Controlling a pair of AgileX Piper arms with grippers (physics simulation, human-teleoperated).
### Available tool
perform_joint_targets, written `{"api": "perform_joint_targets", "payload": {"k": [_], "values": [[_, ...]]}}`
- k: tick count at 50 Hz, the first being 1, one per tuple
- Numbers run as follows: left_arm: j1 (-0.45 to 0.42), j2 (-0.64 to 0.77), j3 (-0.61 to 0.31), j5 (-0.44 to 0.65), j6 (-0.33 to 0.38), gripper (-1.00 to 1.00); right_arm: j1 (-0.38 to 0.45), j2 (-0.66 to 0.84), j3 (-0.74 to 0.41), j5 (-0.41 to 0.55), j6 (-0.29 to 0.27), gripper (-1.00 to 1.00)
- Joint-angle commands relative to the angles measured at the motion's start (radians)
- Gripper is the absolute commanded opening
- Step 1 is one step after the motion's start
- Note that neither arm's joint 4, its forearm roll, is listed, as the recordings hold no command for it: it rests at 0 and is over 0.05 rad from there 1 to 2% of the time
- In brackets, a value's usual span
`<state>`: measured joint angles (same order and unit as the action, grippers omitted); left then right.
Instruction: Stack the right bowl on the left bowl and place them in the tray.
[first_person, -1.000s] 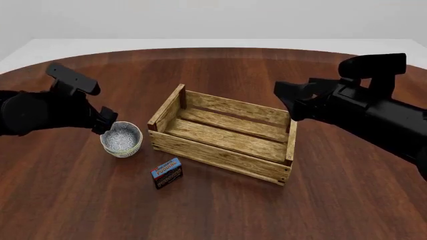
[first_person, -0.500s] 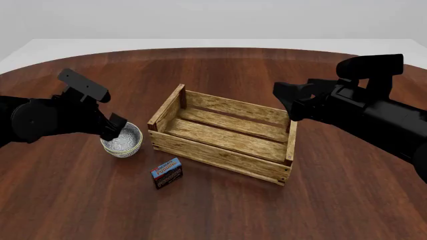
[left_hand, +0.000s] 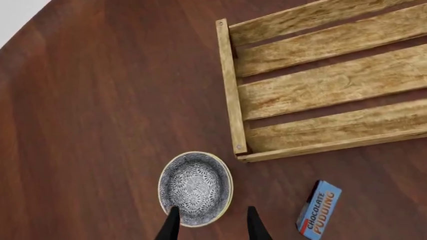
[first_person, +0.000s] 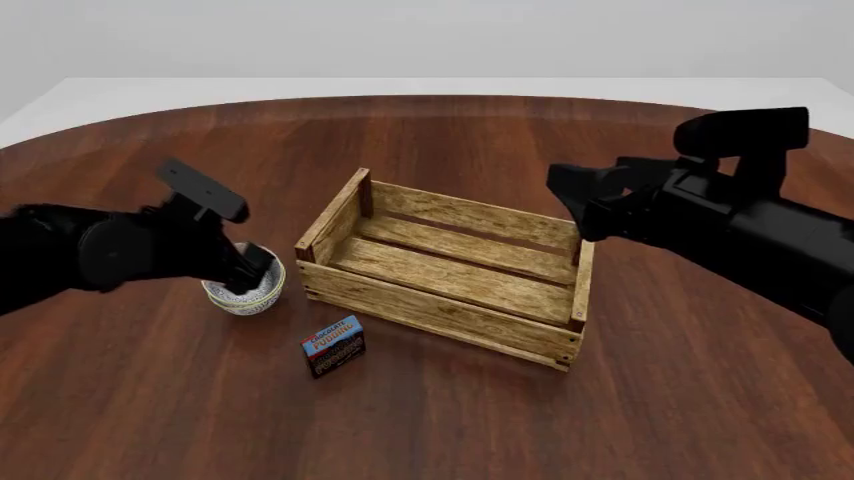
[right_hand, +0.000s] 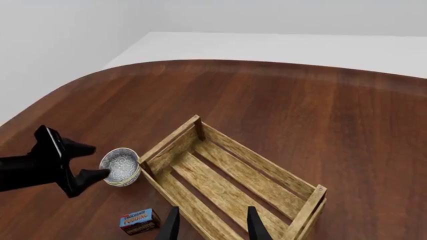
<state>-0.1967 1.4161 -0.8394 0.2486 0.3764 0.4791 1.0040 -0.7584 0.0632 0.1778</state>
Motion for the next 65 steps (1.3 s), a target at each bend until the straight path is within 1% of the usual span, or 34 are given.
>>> {"api": "perform_joint_targets", "payload": {"k": [1,8,34,65], "values": [[0.001,0.129,-0.024,-0.079,-0.068,1.00,-0.002,-0.012,-0.002,0.009,0.001,1.00],[0.010,0.157,-0.033,-0.092,-0.070,1.00,-0.001,-0.012,-0.001,0.007,0.002,1.00],[-0.001,0.250,-0.030,-0.139,-0.077,1.00,-0.003,-0.006,-0.001,0.004,0.002,1.00],[0.010,0.331,0.005,-0.208,-0.083,1.00,-0.005,-0.006,-0.003,0.005,0.003,1.00]]}}
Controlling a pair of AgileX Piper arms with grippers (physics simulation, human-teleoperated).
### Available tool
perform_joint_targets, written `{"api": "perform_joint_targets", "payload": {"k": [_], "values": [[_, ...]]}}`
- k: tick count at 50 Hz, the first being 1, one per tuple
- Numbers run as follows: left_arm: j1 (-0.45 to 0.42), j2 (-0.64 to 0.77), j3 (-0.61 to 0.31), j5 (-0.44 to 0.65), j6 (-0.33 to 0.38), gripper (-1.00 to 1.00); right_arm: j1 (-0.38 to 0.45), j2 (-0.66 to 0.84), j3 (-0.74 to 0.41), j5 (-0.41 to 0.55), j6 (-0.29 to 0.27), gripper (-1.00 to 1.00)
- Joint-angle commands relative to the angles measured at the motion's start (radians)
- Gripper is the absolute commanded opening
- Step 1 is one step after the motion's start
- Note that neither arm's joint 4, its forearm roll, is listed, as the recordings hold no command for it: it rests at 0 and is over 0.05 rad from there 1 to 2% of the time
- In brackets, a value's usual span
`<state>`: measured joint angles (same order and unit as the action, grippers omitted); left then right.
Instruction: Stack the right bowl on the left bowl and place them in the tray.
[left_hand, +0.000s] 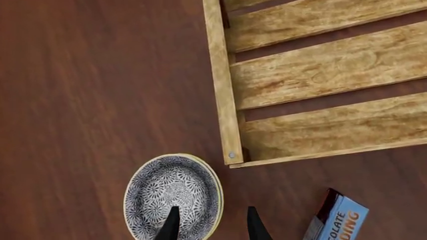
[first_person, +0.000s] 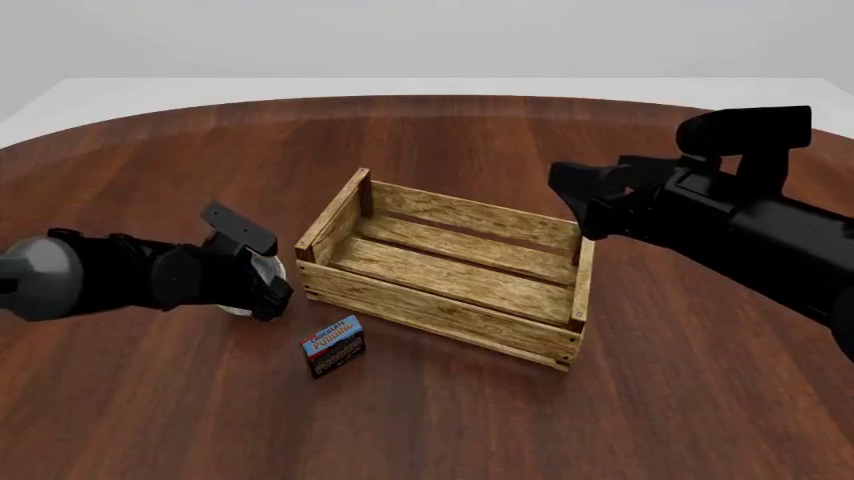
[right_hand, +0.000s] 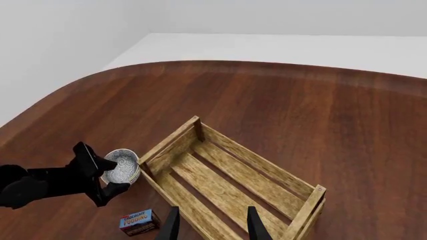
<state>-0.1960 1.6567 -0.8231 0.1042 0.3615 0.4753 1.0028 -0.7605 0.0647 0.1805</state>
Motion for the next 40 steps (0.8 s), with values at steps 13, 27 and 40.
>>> {"api": "perform_joint_targets", "payload": {"k": [13,27,40], "values": [[0.008,0.119,-0.001,-0.087,-0.070,1.00,-0.001,-0.003,0.000,0.002,-0.001,1.00],[0.010,0.150,0.006,-0.112,-0.069,1.00,-0.002,-0.003,0.000,0.002,0.000,1.00],[0.014,0.160,0.012,-0.121,-0.069,1.00,-0.001,-0.003,0.000,0.002,-0.001,1.00]]}}
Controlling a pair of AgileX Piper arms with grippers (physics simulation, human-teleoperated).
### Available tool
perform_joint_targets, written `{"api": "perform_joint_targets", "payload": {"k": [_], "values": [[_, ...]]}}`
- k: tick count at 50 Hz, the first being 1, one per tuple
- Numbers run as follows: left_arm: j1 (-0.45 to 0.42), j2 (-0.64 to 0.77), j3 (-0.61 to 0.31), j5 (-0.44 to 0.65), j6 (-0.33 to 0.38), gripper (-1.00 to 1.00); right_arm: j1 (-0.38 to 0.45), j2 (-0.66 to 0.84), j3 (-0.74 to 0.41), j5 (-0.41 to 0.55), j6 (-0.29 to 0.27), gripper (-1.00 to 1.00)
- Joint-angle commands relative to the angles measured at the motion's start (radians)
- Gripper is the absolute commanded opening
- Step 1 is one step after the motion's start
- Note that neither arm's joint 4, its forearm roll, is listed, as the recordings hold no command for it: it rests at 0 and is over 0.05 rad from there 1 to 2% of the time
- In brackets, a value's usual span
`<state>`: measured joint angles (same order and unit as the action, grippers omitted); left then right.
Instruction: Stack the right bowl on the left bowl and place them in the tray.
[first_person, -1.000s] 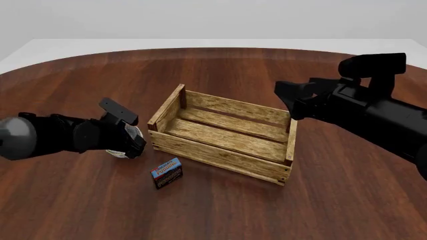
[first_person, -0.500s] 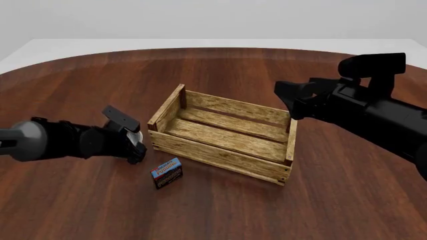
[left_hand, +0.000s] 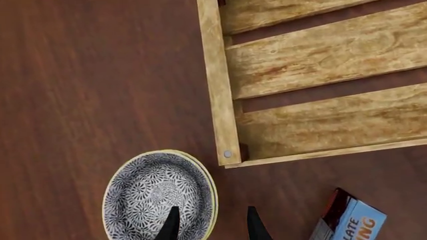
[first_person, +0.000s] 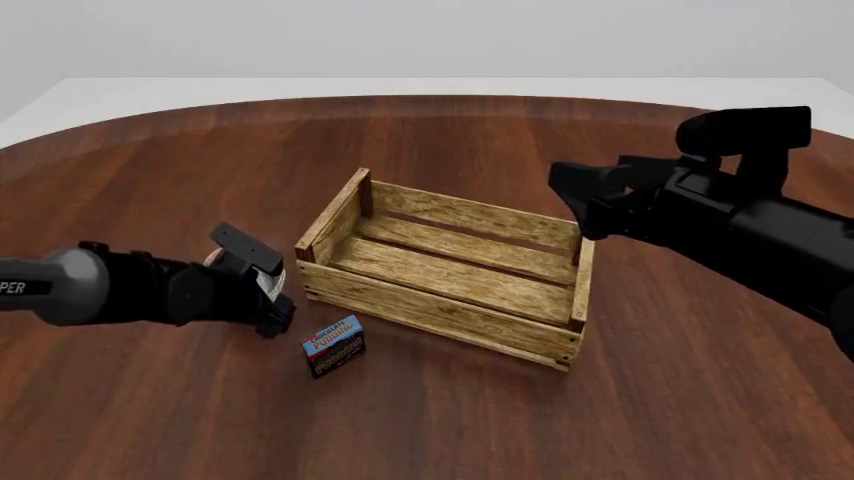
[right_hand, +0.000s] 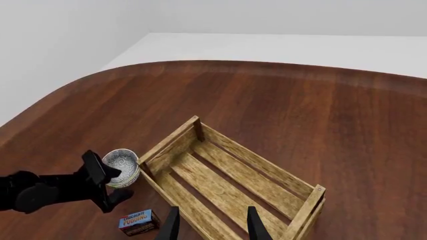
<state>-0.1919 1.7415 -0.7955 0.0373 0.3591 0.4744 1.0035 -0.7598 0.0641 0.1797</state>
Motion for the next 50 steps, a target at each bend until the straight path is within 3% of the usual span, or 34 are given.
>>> {"api": "perform_joint_targets", "payload": {"k": [1,30,31,50], "values": [[0.009,0.076,-0.015,-0.054,-0.068,1.00,0.000,-0.004,-0.001,0.003,-0.001,1.00],[0.004,0.119,0.003,-0.092,-0.087,1.00,-0.001,-0.009,-0.002,0.007,0.000,1.00],[0.008,0.106,0.003,-0.091,-0.092,-1.00,-0.002,-0.009,-0.003,0.007,0.000,1.00],[0.007,0.060,0.010,-0.069,-0.092,-1.00,0.000,-0.014,-0.001,0.008,-0.001,1.00]]}}
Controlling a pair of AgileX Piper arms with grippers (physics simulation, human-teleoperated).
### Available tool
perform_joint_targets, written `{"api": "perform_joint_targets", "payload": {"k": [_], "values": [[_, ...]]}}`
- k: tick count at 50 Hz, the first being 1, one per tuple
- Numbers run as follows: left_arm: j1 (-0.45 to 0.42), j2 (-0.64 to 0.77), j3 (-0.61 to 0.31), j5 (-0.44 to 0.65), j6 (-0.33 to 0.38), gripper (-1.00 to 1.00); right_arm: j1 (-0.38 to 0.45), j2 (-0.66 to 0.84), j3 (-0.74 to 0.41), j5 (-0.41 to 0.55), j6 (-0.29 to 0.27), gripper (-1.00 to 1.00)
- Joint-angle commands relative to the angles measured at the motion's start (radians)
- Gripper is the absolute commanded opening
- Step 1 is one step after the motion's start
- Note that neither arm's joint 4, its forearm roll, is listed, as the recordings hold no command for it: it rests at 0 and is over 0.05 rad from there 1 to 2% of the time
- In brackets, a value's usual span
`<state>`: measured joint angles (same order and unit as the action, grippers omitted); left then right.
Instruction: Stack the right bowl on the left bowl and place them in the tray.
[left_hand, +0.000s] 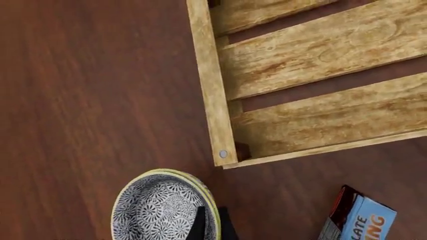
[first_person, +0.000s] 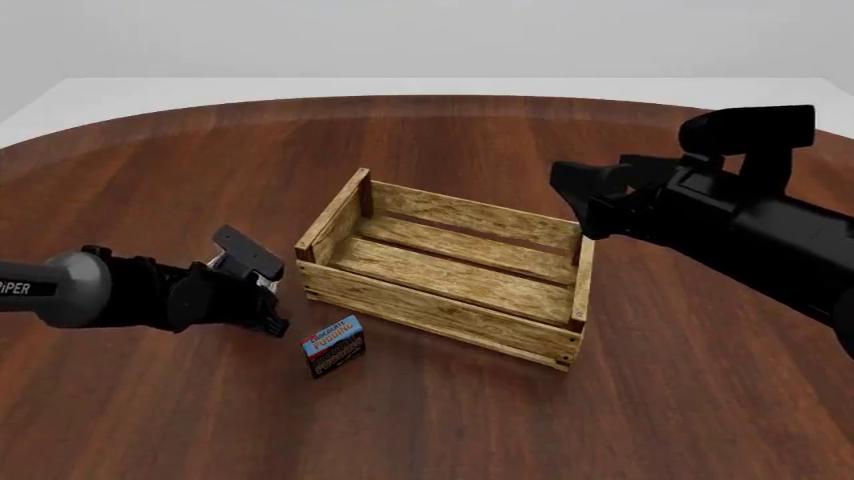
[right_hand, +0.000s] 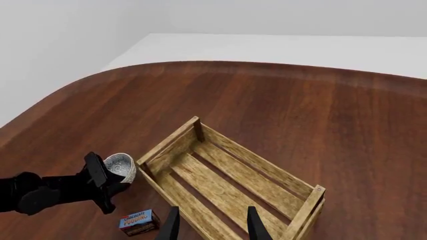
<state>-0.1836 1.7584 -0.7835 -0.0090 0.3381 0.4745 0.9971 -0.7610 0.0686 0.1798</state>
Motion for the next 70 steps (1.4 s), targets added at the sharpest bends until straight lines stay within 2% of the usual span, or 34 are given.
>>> {"api": "perform_joint_targets", "payload": {"k": [1,20,39,70], "values": [[0.000,0.039,-0.002,-0.020,-0.071,-1.00,0.000,-0.007,0.001,0.003,0.000,1.00],[0.037,-0.153,-0.026,0.091,-0.066,-1.00,0.001,-0.015,-0.002,0.010,-0.002,1.00],[0.020,-0.312,-0.093,0.218,-0.061,-1.00,0.003,-0.024,-0.002,0.016,-0.002,1.00],[-0.006,-0.420,-0.206,0.354,-0.019,-1.00,0.002,-0.036,-0.002,0.022,-0.001,1.00]]}}
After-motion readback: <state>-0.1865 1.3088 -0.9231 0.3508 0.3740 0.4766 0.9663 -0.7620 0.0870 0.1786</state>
